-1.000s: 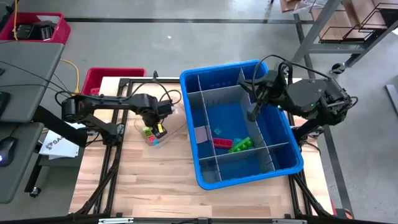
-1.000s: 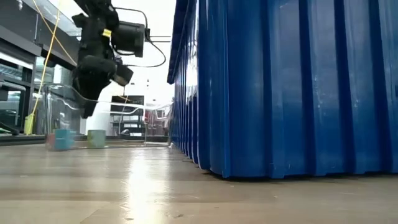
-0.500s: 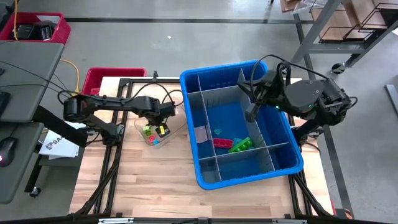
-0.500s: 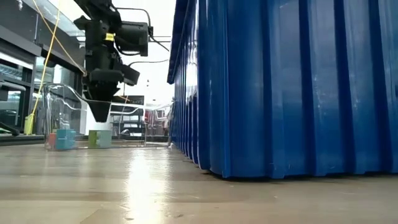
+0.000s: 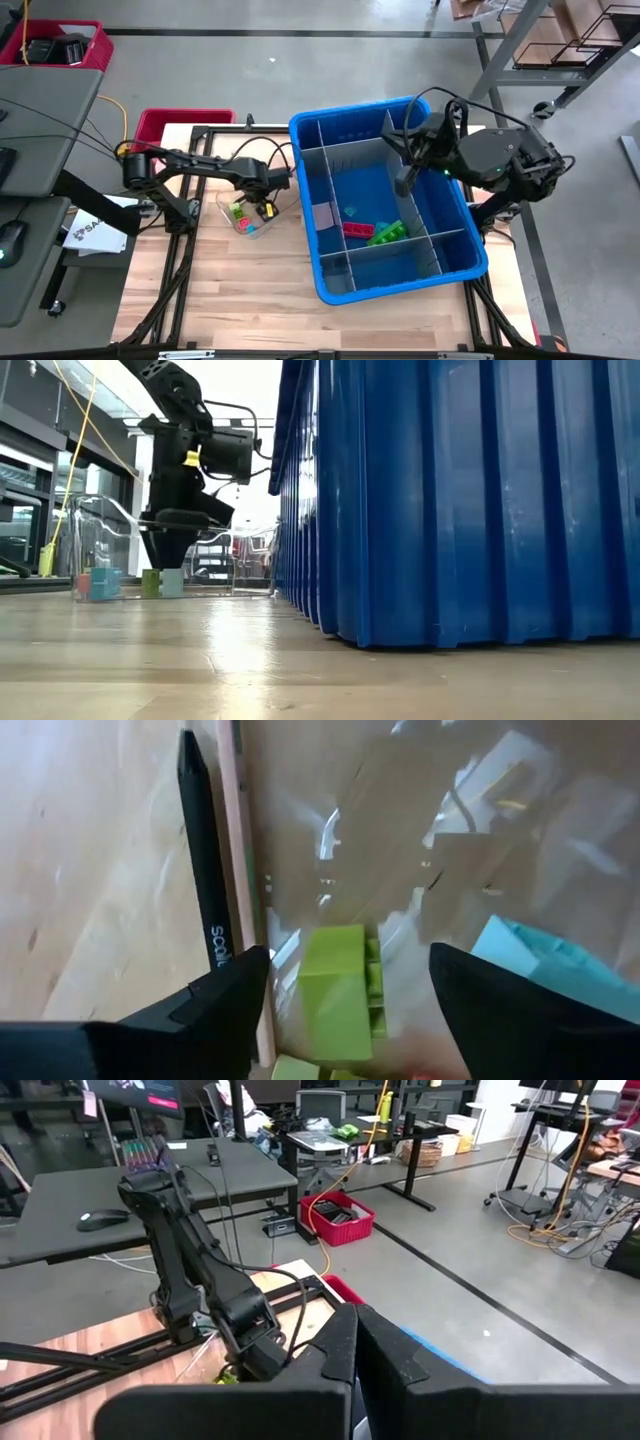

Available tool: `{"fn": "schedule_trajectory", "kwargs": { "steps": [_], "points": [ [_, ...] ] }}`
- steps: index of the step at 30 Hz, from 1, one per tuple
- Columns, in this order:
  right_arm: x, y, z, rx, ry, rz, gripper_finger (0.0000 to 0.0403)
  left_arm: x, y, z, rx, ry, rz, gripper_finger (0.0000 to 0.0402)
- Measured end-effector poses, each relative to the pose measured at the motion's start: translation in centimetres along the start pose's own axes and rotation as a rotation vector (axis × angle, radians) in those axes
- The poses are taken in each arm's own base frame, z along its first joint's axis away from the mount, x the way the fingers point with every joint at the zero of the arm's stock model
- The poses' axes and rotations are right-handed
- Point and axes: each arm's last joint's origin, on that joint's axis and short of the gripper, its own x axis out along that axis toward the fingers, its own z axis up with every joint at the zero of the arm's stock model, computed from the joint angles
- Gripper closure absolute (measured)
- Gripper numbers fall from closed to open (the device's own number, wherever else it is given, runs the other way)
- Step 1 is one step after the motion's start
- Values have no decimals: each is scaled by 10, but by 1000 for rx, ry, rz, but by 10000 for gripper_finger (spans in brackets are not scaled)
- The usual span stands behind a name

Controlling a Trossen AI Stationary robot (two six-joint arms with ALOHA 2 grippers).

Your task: Sort blocks

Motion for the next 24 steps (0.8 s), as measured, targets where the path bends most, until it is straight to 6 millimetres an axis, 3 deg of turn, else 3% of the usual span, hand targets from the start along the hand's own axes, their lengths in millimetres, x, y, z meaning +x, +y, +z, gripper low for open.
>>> {"fn": "schedule_trajectory", "kwargs": {
  "steps": [4, 10, 14, 16, 19, 24],
  "points": [
    [0, 0, 0, 0, 2, 8, 403, 0, 2, -4, 7, 40, 21, 183],
    [0, 0, 0, -1, 2, 8, 403, 0, 2, -6, 41, 64, 2, 312],
    [0, 0, 0, -1, 2, 7, 403, -10, 3, -7, 47, 80, -16, 320],
    [0, 0, 0, 0, 2, 9, 403, -29, 5, -6, 63, 62, -43, 320],
    [-1, 1, 0, -4, 1, 15, 403, -75, 6, -8, 96, -49, -70, 320],
    [-8, 7, -2, -24, 0, 48, 403, -162, 11, -19, 81, -438, -181, 320]
  ]
}}
